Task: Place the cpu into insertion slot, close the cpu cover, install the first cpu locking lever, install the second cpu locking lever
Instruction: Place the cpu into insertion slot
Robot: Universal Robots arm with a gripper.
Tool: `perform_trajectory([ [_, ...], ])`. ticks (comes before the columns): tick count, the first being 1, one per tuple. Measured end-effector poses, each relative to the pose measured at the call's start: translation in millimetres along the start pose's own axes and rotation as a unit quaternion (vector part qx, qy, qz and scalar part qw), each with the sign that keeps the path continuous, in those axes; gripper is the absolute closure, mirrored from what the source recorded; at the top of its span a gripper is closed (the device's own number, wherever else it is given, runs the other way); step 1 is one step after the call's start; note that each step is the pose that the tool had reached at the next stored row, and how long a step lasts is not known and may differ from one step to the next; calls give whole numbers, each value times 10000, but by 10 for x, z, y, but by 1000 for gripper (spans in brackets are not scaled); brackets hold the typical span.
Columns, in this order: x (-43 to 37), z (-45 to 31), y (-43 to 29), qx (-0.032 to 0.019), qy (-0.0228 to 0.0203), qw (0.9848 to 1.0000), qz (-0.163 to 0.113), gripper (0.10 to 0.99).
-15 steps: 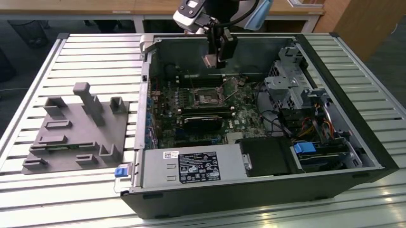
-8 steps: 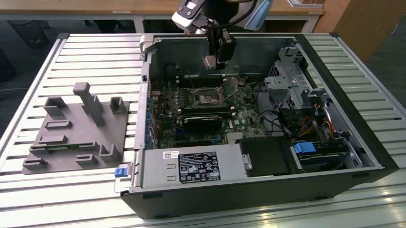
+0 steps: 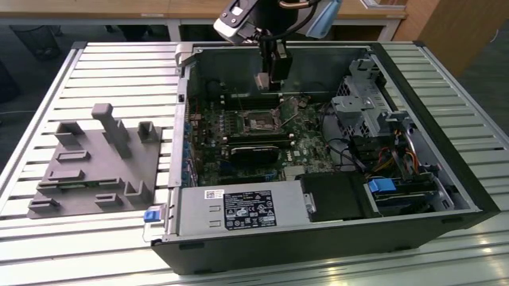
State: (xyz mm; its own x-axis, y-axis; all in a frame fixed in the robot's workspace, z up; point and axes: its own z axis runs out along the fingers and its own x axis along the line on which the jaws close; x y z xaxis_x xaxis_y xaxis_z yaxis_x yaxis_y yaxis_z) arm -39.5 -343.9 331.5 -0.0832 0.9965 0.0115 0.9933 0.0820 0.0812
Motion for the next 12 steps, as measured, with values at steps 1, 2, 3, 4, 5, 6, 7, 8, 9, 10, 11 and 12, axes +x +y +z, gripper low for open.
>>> perform_trajectory([
  [1,4,19,-1,0,-1,10000,1,545],
  [2,8,38,-3,0,-2,10000,2,545],
  [3,10,55,-4,0,-2,10000,2,545],
  [4,10,72,-5,1,-3,10000,4,545],
  [5,9,88,-6,1,-3,10000,6,545],
  [6,9,104,-8,1,-3,10000,8,545],
  [7,9,117,-9,1,-3,10000,10,545],
  [8,9,128,-10,0,-3,10000,12,545],
  [9,9,137,-11,1,-3,10000,13,545],
  [10,9,145,-11,1,-3,10000,13,545],
  [11,9,152,-12,1,-3,10000,14,545],
  [12,9,159,-12,0,-3,10000,17,545],
])
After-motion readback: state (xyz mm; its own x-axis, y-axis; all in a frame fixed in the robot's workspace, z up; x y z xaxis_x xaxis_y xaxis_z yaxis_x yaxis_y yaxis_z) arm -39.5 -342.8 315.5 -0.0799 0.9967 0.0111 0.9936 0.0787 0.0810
